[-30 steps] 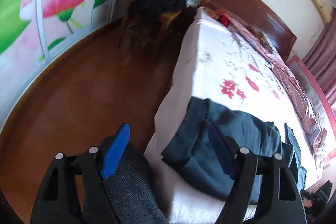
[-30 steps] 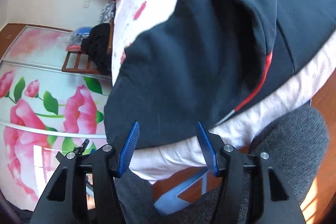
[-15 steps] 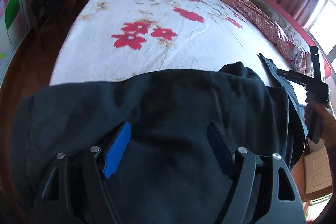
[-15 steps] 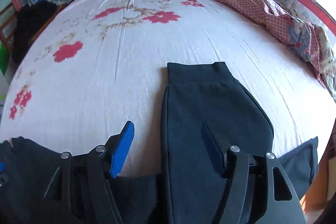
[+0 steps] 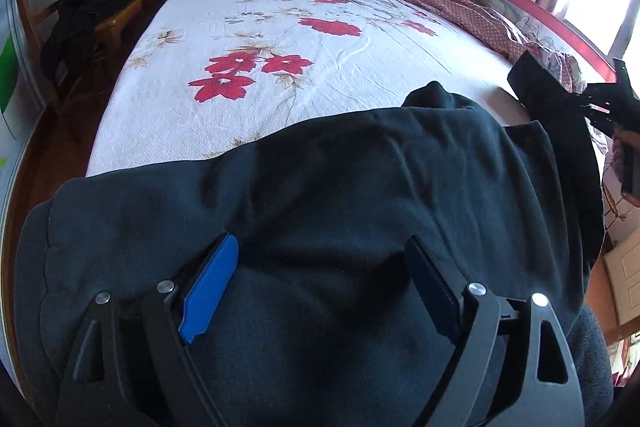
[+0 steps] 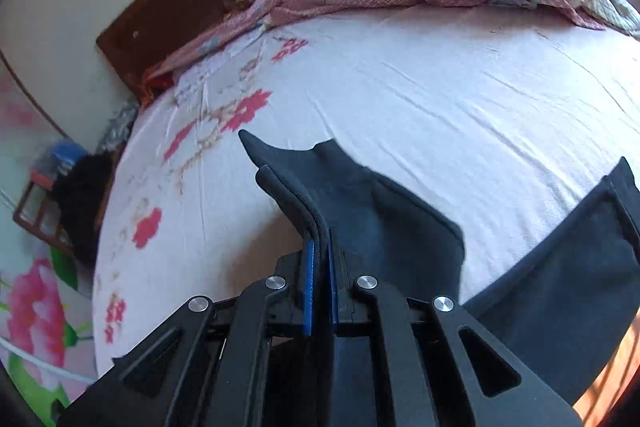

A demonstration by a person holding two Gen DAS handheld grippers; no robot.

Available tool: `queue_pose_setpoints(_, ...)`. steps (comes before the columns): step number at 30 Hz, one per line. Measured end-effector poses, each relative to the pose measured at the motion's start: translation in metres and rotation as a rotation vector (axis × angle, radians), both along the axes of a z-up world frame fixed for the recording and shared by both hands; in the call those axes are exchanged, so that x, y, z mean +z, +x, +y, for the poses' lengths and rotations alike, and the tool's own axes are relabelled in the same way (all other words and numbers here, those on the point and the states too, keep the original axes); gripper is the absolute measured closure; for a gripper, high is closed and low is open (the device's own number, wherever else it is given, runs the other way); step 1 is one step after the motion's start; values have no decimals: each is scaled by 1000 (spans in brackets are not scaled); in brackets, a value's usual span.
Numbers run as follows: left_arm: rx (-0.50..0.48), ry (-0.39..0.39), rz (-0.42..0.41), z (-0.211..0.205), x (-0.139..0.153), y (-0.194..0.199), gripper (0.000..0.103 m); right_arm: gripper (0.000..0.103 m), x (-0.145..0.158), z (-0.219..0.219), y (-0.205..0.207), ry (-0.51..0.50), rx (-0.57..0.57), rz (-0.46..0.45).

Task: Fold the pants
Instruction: 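Grasp the black cuff with the right tool and lift it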

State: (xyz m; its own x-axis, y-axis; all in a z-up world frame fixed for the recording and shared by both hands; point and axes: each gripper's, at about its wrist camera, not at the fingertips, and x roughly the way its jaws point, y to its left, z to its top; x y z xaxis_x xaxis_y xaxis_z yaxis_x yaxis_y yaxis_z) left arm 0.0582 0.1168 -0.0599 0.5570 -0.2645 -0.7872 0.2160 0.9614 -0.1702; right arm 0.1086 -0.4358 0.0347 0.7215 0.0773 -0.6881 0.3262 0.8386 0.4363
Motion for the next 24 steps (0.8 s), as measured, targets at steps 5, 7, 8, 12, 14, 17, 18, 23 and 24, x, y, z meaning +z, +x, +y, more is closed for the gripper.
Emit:
queue_pose_setpoints(5,-29,24,-11,-2,0,-1,17,98,6,-63,-83,48,-165,-96)
queue_pose_setpoints(7,-37,28,-13,-2,0,-2,17,98,-9,-84,-111,71,-240,-84)
queue_pose_setpoints(8,-40,30,-13,-2,0,-2,17,98,-24,-94,-124,99,-278,-70)
queue_pose_setpoints(12,-52,40,-20,-4,-1,-3,15,98,-106,-124,-165,321,-442,-18)
queue_pose_setpoints(14,-56,45,-25,-5,-1,-3,14,99,-129,-128,-184,444,-490,-117)
queue_pose_setpoints(17,-56,47,-24,-6,-1,-4,14,99,-119,-120,-178,382,-485,-94)
queue_pose_setpoints(18,-56,49,-25,-6,-1,-4,14,99,-115,-119,-179,383,-490,-96)
queue_pose_setpoints(23,-62,48,-30,-5,-1,-4,13,99,-94,-116,-193,338,-505,-128)
queue_pose_setpoints(24,-62,48,-31,-5,-1,-4,13,99,-95,-116,-198,348,-521,-124)
